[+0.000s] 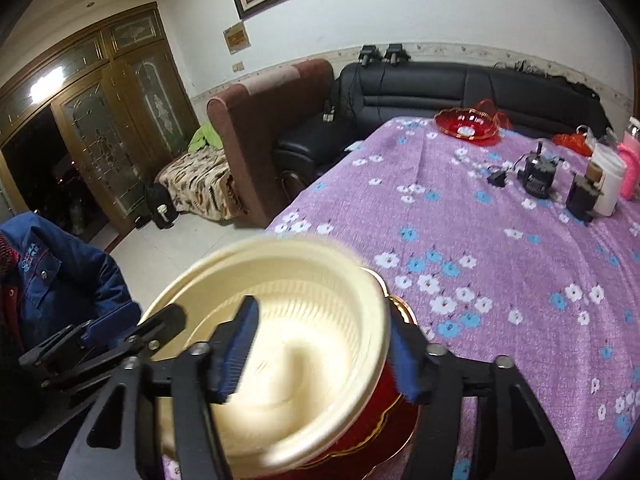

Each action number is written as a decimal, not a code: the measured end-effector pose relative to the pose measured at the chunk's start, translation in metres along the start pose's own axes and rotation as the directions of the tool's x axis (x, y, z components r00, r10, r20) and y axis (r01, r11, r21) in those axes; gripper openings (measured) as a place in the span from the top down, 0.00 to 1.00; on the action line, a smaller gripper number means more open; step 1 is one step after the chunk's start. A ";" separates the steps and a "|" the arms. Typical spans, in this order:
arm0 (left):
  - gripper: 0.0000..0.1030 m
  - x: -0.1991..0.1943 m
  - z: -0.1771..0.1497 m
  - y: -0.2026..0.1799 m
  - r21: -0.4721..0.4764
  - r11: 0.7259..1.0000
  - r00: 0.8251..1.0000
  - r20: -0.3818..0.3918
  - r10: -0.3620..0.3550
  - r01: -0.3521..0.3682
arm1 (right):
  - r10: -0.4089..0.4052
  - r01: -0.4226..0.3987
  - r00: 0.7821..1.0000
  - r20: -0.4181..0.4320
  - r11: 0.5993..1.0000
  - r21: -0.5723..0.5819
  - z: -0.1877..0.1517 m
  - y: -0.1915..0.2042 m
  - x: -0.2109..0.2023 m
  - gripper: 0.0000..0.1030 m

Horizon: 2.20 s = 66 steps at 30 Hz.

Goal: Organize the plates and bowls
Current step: 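Lower the beige bowl into the white bowl on the stack, then open both tools and withdraw them from the beige bowl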

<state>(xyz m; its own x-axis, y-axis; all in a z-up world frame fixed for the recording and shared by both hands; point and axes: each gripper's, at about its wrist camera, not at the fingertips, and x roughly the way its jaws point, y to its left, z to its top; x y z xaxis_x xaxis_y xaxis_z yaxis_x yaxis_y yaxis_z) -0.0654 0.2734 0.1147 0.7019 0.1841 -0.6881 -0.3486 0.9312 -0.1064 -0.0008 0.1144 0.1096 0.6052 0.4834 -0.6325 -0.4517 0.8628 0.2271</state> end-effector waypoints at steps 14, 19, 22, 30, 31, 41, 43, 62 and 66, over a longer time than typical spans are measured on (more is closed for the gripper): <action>0.27 -0.028 -0.006 0.018 -0.089 0.995 0.997 0.065 -0.041 0.047 | -0.011 0.006 0.996 0.092 0.998 0.058 0.003 -0.009 -0.030 0.28; 0.26 -0.044 -0.010 0.023 -0.110 0.992 0.994 0.101 -0.047 0.058 | -0.007 -0.004 0.991 0.135 0.997 0.078 -0.002 -0.012 -0.051 0.26; 0.25 -0.050 -0.016 0.023 -0.114 0.992 0.993 0.108 -0.044 0.056 | -0.024 0.012 0.988 0.151 0.997 0.077 -0.012 -0.013 -0.060 0.25; 0.25 -0.059 -0.030 0.021 -0.111 0.992 0.994 0.098 -0.040 0.051 | -0.055 0.045 0.988 0.147 0.997 0.066 -0.040 -0.012 -0.071 0.24; 0.25 -0.060 -0.031 0.020 -0.108 0.993 0.994 0.098 -0.042 0.052 | -0.056 0.047 0.989 0.140 0.997 0.068 -0.042 -0.013 -0.069 0.24; 0.24 -0.072 -0.040 0.007 -0.052 0.998 0.993 0.116 -0.027 0.034 | -0.058 0.048 0.983 0.172 0.997 0.059 -0.041 -0.010 -0.082 0.24; 0.22 -0.075 -0.044 0.002 -0.038 0.999 0.991 0.131 -0.011 0.016 | -0.054 0.044 0.981 0.184 0.997 0.060 -0.042 -0.010 -0.089 0.23; 0.04 -0.088 -0.082 -0.054 0.049 0.991 0.972 0.206 0.112 -0.124 | -0.078 0.041 0.979 0.188 0.980 0.194 -0.095 -0.058 -0.128 0.19; 0.04 -0.086 -0.089 -0.069 0.085 0.988 0.976 0.190 0.109 -0.127 | -0.088 0.054 0.978 0.190 0.982 0.180 -0.102 -0.056 -0.131 0.19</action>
<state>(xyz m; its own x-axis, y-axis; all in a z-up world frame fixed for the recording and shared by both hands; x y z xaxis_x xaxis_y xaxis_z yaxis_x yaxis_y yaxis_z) -0.1569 0.1654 0.1168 0.7650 0.3405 -0.5467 -0.3805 0.9238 0.0430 -0.1222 -0.0124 0.1043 0.7561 0.4245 -0.4981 -0.2932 0.9002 0.3221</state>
